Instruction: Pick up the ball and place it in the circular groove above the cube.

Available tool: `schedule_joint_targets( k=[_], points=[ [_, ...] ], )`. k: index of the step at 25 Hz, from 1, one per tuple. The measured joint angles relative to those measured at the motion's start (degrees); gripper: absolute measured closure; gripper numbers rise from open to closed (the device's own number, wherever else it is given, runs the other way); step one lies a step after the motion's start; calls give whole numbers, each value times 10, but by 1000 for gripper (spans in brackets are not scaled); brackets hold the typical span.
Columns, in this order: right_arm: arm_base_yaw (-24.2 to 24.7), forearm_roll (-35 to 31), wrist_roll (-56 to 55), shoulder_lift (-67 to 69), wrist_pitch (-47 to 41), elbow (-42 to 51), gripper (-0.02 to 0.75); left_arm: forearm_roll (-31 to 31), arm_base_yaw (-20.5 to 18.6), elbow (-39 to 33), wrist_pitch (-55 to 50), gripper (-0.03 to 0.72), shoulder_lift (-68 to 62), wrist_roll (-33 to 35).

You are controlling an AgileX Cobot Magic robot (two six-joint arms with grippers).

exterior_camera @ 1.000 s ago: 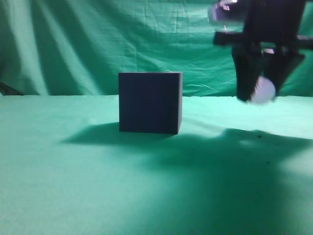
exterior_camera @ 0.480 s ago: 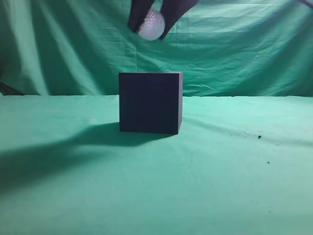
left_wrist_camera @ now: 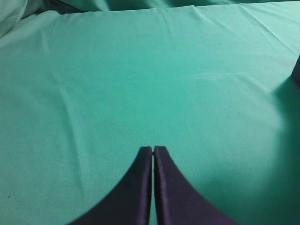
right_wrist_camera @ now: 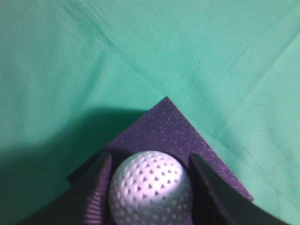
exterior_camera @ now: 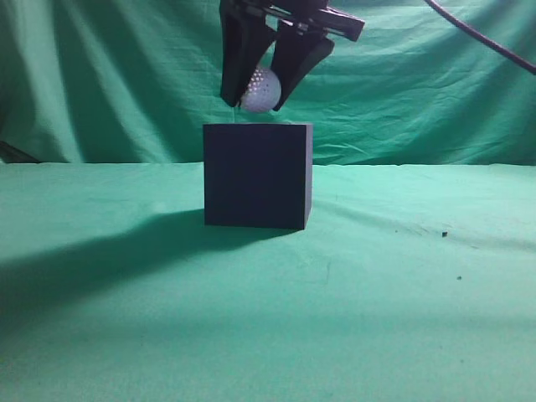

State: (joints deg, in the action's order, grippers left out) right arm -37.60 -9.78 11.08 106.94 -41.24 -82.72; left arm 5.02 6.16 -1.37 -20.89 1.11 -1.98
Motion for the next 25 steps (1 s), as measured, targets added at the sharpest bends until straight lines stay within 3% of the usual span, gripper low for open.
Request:
schedule_joint_targets(
  k=[2, 8, 12, 15, 18, 19, 22, 25],
  points=[
    [0, 7, 0, 1, 1, 0, 428, 0, 0, 0, 0, 688, 0, 0],
    [0, 11, 0, 0, 2, 0, 125, 0, 0, 0, 0, 688, 0, 0],
    [0, 12, -2, -21, -9, -5, 108, 0, 0, 0, 0, 688, 0, 0],
    [0, 12, -17, -51, -59, -29, 290, 0, 0, 0, 0, 688, 0, 0],
    [0, 13, -22, -88, -142, -53, 589, 0, 0, 0, 0, 688, 0, 0],
    [0, 13, -25, -102, -169, -58, 642, 0, 0, 0, 0, 688, 0, 0],
    [0, 17, -44, -149, -230, -62, 738, 0, 0, 0, 0, 688, 0, 0],
    [0, 32, -78, -202, -279, -63, 738, 0, 0, 0, 0, 688, 0, 0]
  ],
)
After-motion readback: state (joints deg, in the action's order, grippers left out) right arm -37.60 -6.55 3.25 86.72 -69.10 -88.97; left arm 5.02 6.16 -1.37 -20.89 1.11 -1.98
